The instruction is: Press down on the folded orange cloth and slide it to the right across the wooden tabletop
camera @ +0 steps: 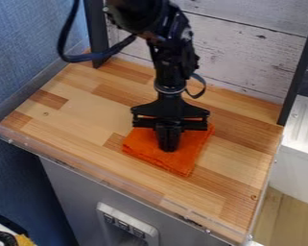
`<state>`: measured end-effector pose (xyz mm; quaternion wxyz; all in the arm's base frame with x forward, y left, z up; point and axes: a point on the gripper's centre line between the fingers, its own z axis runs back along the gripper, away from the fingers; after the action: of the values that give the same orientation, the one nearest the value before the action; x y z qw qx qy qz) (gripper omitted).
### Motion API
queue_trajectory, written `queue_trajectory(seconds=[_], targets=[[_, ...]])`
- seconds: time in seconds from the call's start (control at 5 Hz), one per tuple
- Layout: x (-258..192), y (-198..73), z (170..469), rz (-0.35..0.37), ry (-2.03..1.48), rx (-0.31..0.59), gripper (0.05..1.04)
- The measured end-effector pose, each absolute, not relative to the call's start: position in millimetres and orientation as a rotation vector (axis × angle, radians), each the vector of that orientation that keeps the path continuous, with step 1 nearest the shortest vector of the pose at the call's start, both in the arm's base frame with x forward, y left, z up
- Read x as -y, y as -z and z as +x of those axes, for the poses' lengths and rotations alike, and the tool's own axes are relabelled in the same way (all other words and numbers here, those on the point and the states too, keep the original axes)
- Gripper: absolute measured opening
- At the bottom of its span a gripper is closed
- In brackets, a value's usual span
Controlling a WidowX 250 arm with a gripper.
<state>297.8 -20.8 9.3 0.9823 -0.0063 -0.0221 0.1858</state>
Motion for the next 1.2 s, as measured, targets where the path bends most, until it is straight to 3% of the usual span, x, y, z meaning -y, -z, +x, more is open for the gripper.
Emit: queue_trajectory(seconds=[1.2], targets=[[56,-10,335,0.020,0.031,-0.009,0.058]])
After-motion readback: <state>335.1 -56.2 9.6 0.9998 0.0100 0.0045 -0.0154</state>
